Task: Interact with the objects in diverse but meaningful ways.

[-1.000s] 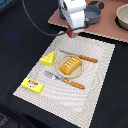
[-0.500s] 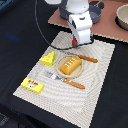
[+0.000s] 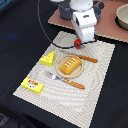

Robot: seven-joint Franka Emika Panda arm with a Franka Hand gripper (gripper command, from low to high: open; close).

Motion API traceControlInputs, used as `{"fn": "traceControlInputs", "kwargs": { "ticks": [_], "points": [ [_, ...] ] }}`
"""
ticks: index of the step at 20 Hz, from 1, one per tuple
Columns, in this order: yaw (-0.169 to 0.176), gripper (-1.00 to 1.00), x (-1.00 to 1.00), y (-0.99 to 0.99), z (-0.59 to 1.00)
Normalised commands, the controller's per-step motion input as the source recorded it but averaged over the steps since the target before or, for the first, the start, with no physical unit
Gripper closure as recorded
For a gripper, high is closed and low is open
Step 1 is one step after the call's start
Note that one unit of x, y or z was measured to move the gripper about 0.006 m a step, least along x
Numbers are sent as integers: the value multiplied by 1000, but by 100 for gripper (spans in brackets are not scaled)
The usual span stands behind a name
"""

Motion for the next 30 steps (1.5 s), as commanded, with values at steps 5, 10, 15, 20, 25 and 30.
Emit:
{"fn": "traceControlInputs", "kwargs": {
  "ticks": [5,10,15,20,25,30],
  "points": [
    [-7,-100,450,-481,950],
    [0,-100,269,-842,861],
    [11,-100,279,-774,739],
    [11,-100,346,-742,363],
    [96,-100,347,-577,-151],
    [146,-100,247,-313,-10]
  ]
}}
